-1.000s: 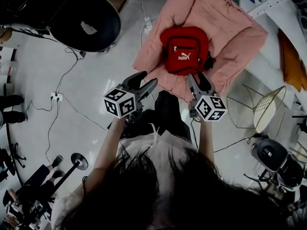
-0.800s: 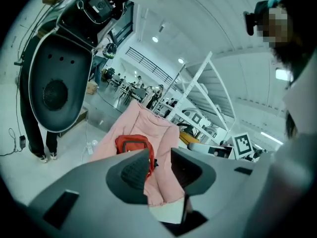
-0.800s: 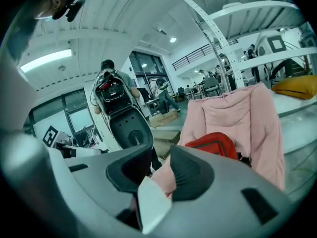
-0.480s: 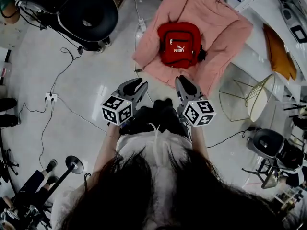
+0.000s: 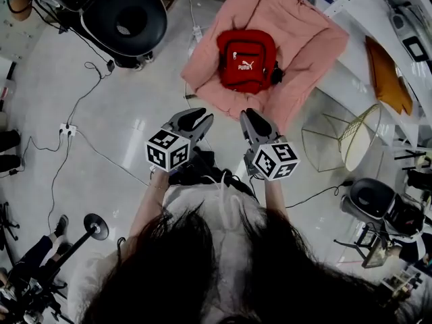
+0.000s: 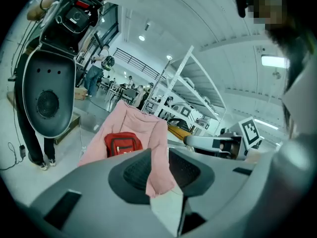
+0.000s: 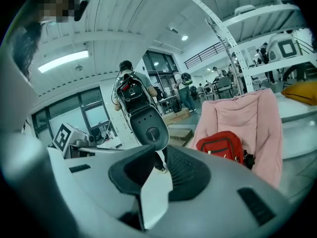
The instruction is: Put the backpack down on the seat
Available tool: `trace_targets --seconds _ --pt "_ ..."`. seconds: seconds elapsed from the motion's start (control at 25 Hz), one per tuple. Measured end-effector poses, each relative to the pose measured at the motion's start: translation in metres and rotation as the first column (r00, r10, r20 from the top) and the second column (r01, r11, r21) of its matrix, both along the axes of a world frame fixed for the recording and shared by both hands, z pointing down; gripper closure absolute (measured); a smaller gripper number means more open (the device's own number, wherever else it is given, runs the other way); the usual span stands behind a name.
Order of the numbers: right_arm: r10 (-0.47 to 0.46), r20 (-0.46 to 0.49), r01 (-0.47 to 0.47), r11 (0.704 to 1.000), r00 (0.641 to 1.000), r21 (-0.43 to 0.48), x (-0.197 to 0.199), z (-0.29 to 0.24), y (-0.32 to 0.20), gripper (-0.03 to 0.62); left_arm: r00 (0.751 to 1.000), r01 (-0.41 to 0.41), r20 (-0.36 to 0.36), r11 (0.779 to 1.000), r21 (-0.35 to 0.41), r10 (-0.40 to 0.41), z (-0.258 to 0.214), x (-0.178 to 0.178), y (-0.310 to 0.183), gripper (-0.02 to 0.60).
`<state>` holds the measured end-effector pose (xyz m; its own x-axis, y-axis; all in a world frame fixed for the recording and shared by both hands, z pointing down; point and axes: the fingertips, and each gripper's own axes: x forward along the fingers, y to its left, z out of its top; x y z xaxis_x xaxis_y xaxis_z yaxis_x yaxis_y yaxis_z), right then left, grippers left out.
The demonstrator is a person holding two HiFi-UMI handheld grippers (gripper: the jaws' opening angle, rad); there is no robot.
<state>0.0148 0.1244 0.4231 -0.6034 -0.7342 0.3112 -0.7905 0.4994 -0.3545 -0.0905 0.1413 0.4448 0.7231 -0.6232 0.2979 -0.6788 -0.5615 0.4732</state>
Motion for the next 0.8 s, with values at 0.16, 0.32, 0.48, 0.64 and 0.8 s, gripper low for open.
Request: trace_targets --seconds 0.16,0.32,0.48,0.64,0.8 --pt "-0.018 0.024 0.017 1.0 1.0 0.013 0.021 -0.008 0.028 0.51 1.0 0.011 0.012 1.0 0.028 -0.011 -0.015 0.024 0.019 0.46" --pt "-0.043 0.039 0.042 0.999 0.998 0.028 0.032 -0.015 0.054 0.51 1.0 0.026 0.014 0.999 0.035 -0.027 -0.025 0.043 0.042 0.46" --pt "-0.073 0.048 0.071 0.997 0.996 0.044 0.051 -0.021 0.079 0.51 0.999 0.043 0.019 0.998 0.045 -0.044 -0.029 0.067 0.065 0.46" --pt "-0.095 0.059 0.091 0.994 0.994 0.063 0.07 -0.026 0.105 0.512 0.998 0.058 0.032 0.997 0.054 -0.06 -0.031 0.09 0.095 0.46" --pt "-0.125 0.062 0.12 0.99 0.99 0.079 0.082 -0.027 0.13 0.513 0.996 0.07 0.044 0.996 0.058 -0.073 -0.03 0.104 0.12 0.46"
